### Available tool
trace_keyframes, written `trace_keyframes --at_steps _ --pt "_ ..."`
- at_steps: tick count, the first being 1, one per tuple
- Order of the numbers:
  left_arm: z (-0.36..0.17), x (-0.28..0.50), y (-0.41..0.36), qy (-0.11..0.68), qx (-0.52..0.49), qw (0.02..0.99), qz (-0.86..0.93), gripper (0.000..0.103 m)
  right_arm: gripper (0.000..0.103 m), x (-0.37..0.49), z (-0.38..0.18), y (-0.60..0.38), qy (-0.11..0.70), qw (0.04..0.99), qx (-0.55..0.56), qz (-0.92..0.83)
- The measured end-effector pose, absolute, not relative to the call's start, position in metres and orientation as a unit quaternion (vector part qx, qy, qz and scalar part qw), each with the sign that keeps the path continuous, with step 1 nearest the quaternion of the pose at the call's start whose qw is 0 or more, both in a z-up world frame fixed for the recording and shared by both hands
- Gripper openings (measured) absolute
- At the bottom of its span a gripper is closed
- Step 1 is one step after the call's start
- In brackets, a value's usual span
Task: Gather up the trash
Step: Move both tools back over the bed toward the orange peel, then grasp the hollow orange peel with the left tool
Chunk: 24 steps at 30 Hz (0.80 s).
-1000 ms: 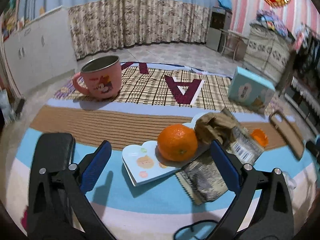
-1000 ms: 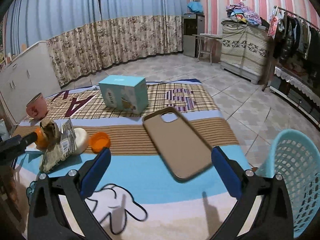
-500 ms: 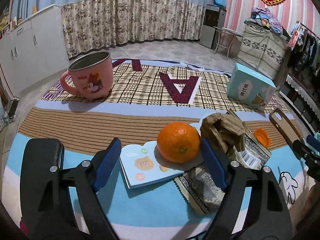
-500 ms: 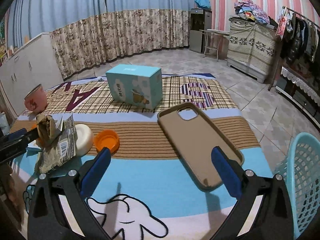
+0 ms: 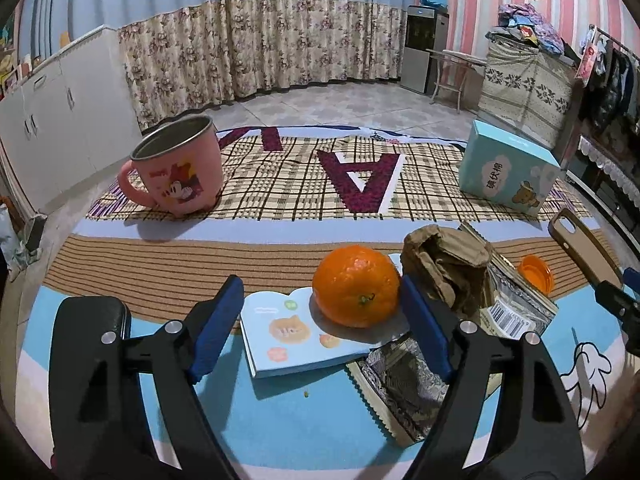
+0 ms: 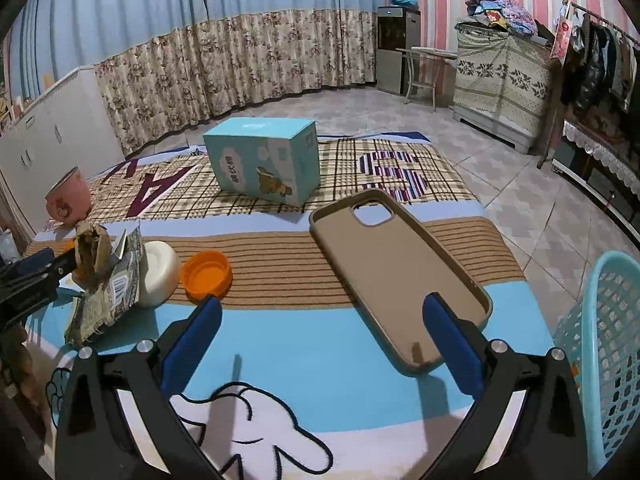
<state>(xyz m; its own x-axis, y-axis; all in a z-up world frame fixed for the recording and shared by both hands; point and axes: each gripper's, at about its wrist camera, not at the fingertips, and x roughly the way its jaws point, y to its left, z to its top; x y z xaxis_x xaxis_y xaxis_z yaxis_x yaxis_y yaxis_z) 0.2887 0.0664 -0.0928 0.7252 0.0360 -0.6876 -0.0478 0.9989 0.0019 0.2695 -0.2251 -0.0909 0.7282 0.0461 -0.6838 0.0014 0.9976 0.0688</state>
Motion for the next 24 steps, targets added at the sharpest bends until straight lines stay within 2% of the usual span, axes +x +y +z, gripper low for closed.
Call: trace_keyframes --at_steps 4,6,9,12,13,16,21,23,24 --pt "-0.094 0.29 0.069 0.374 -0.014 0.927 0.021 0.075 0.098 0.27 -0.092 -0.222 0.371 0.928 0.027 0.013" --pt "-0.094 0.29 0.073 0.374 -0.025 0.927 0.021 0.07 0.098 0.27 -0.093 -0.221 0.371 0.928 0.023 0.015" --pt "-0.092 0.289 0.081 0.372 -0.047 0.927 0.022 0.057 0.098 0.269 -0.093 -0.218 0.37 0.929 0.018 0.016" --pt "-0.092 0.29 0.091 0.374 -0.072 0.925 0.023 0.031 0.098 0.269 -0.093 -0.218 0.37 0.929 0.019 0.016" --pt "-0.095 0.292 0.097 0.385 -0.09 0.918 0.017 0.0 0.098 0.269 -0.093 -0.218 0.37 0.929 0.019 0.016" --pt "-0.105 0.296 0.109 0.402 -0.139 0.905 0.001 0.0 0.098 0.269 -0.093 -0.217 0.37 0.929 0.018 0.016" --pt "-0.099 0.293 0.112 0.398 -0.124 0.909 0.026 0.0 0.098 0.268 -0.093 -0.217 0.369 0.929 0.013 0.017" --pt "-0.095 0.29 0.116 0.392 -0.118 0.911 0.044 0.019 0.098 0.268 -0.093 -0.216 0.369 0.929 0.011 0.017" --pt "-0.093 0.289 0.117 0.389 -0.114 0.913 0.052 0.04 0.098 0.268 -0.093 -0.216 0.368 0.929 0.011 0.017"
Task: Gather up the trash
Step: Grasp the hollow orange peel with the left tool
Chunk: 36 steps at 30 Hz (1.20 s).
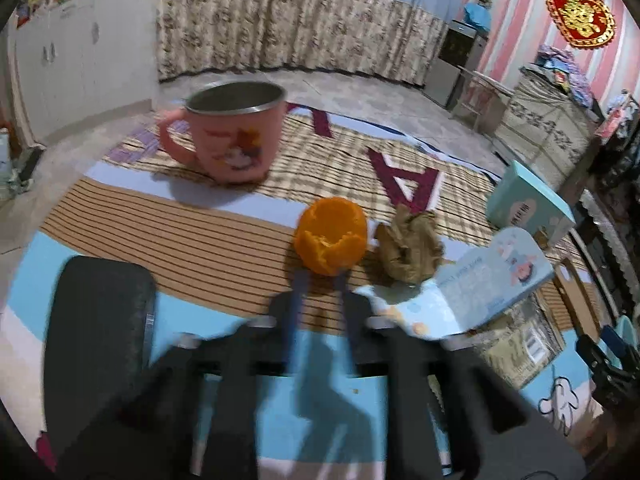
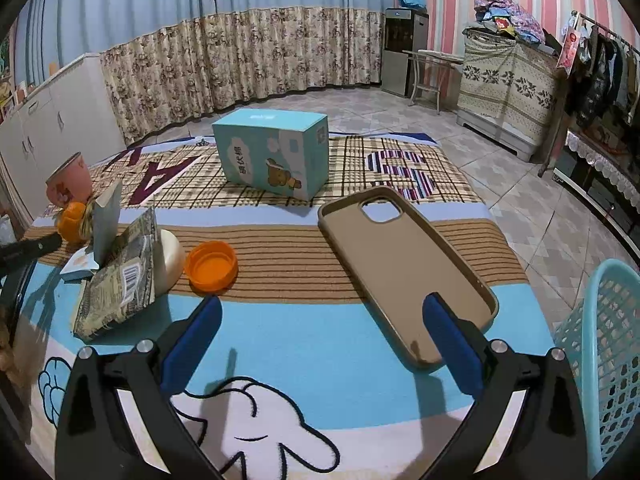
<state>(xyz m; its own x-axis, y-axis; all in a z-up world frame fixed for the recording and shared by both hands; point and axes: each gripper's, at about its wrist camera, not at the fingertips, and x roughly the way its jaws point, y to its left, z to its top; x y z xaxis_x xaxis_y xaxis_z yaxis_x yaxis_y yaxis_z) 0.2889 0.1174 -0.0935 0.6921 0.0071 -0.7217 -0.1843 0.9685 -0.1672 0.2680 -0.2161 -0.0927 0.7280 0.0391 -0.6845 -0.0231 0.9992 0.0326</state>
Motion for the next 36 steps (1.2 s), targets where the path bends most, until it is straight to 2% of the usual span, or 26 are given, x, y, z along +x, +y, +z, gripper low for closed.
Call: trace_keyframes --at_steps 1,2,5,7,16,18,20,22,23,28,36 --pt "-0.091 0.288 0.119 0.383 -0.11 0.915 0.066 0.059 0.098 0.268 -0.093 -0.216 0.369 0.929 0.011 0.017" --pt "-0.09 0.288 0.121 0.379 -0.108 0.916 0.073 0.065 0.098 0.268 -0.093 -0.216 0.369 0.929 0.012 0.017" --pt "-0.085 0.291 0.123 0.371 -0.103 0.919 0.081 0.069 0.098 0.267 -0.094 -0.217 0.37 0.929 0.013 0.018" --pt "-0.084 0.296 0.122 0.361 -0.085 0.924 0.096 0.079 0.098 0.266 -0.094 -0.219 0.371 0.928 0.015 0.018" --pt "-0.101 0.322 0.118 0.39 -0.074 0.914 0.088 0.08 0.098 0.268 -0.1 -0.221 0.382 0.924 0.022 0.02" --pt "-0.104 0.328 0.113 0.401 -0.067 0.91 0.077 0.078 0.098 0.269 -0.102 -0.218 0.385 0.922 0.015 0.023" --pt "-0.105 0.33 0.106 0.408 -0.056 0.91 0.055 0.059 0.098 0.269 -0.102 -0.216 0.387 0.922 0.011 0.025" --pt "-0.104 0.328 0.099 0.406 -0.045 0.912 0.035 0.045 0.098 0.269 -0.103 -0.215 0.387 0.922 0.007 0.025" --pt "-0.103 0.328 0.096 0.405 -0.038 0.913 0.031 0.041 0.098 0.269 -0.103 -0.214 0.388 0.921 0.005 0.025" --pt "-0.1 0.321 0.1 0.396 -0.055 0.917 0.022 0.032 0.098 0.268 -0.103 -0.214 0.388 0.921 -0.001 0.022" --pt "-0.085 0.293 0.122 0.389 -0.07 0.917 0.049 0.032 0.098 0.272 -0.099 -0.198 0.384 0.923 -0.011 0.042"
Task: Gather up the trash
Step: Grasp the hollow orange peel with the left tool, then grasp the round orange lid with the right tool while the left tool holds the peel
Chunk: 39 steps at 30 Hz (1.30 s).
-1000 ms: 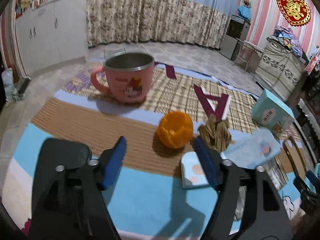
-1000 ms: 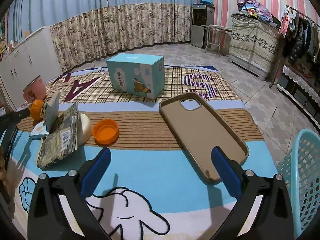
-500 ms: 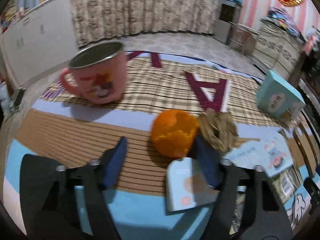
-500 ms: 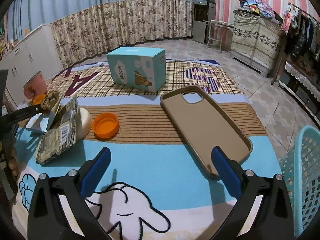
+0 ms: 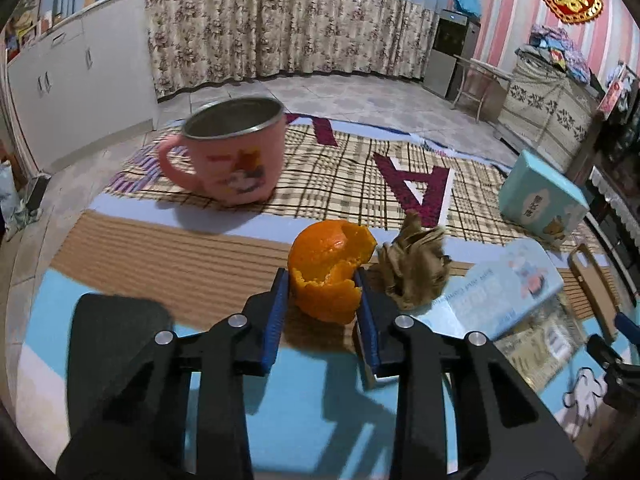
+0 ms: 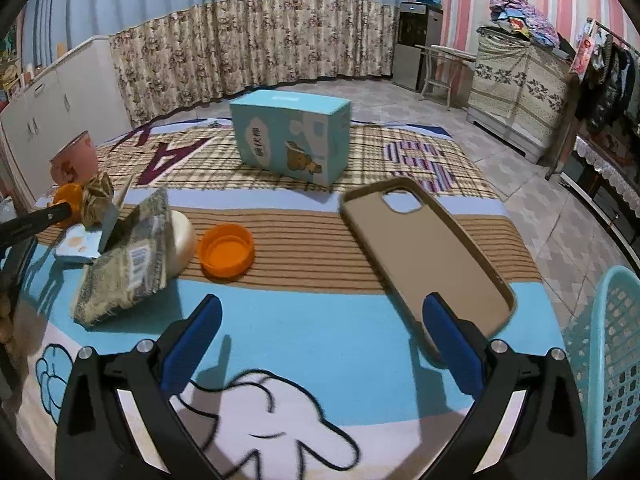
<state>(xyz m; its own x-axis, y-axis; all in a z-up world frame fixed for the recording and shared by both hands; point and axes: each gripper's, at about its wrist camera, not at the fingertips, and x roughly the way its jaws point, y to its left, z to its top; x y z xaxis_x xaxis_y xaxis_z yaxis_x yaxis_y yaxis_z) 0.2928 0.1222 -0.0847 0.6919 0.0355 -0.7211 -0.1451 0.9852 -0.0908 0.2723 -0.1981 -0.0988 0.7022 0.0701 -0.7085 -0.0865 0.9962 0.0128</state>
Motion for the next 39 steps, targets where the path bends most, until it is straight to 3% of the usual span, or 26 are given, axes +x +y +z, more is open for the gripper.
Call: trace_keyframes --at_steps 16,18,25,39 --pt "-0.054 0.272 0.128 0.379 -0.058 0.923 0.032 0.032 0.096 0.318 -0.119 -0.16 0.443 0.892 -0.028 0.085" --pt "-0.054 0.272 0.128 0.38 -0.059 0.923 0.031 0.032 0.091 0.319 -0.119 -0.155 0.44 0.893 -0.038 0.089" --pt "-0.052 0.273 0.126 0.378 -0.056 0.924 0.029 0.032 0.041 0.319 -0.113 -0.147 0.429 0.893 -0.048 0.125" --pt "-0.035 0.268 0.078 0.365 -0.041 0.93 -0.009 0.032 0.04 0.278 -0.071 -0.207 0.362 0.926 -0.034 0.105"
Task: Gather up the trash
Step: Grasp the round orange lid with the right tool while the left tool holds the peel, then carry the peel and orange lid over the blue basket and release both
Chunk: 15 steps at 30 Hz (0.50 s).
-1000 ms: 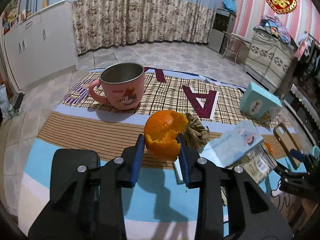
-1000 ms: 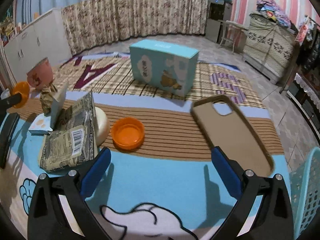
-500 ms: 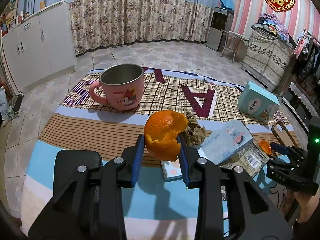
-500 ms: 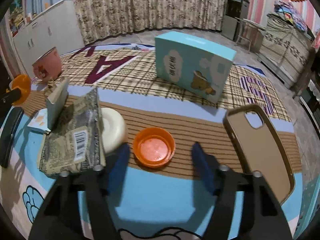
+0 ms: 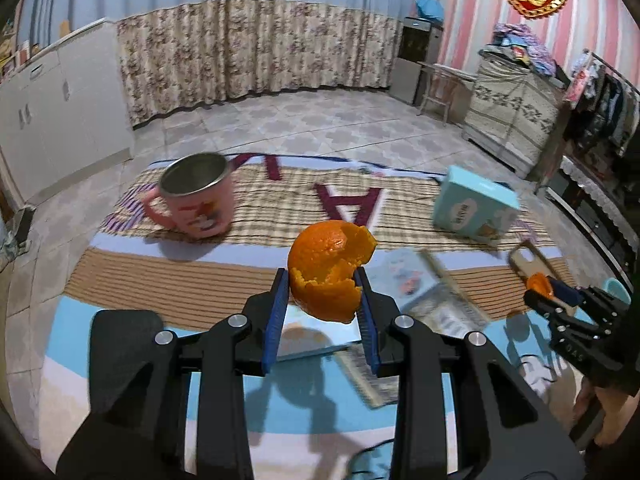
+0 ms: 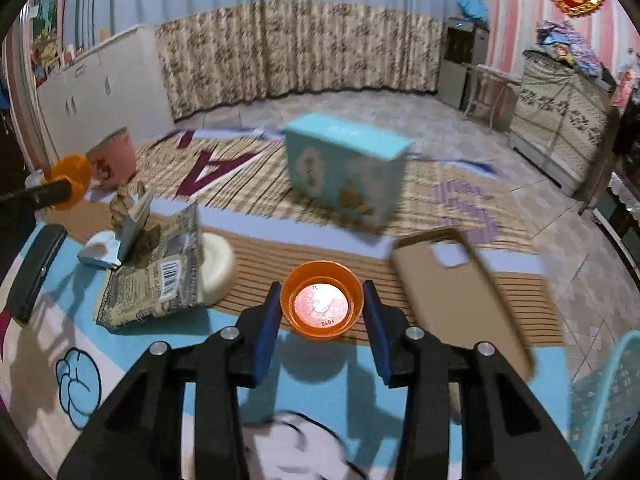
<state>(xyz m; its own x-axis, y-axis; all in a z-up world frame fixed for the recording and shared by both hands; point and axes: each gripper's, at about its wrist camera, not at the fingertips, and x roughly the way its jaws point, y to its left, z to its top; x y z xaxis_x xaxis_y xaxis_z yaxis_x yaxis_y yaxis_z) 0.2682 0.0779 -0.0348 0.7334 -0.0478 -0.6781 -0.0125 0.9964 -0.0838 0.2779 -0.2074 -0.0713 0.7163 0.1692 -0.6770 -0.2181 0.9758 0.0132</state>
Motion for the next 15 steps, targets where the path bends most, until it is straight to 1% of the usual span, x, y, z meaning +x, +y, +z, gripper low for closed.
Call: trace_keyframes --at_steps 8,15 --pt "-0.02 0.262 -0.016 0.349 -0.002 0.933 -0.089 0.032 0.04 0.234 -0.039 -0.302 0.329 0.943 -0.018 0.04" --pt "-0.008 0.246 -0.113 0.338 0.018 0.926 -0.169 0.032 0.04 0.196 -0.034 -0.395 0.329 0.944 0.001 -0.037"
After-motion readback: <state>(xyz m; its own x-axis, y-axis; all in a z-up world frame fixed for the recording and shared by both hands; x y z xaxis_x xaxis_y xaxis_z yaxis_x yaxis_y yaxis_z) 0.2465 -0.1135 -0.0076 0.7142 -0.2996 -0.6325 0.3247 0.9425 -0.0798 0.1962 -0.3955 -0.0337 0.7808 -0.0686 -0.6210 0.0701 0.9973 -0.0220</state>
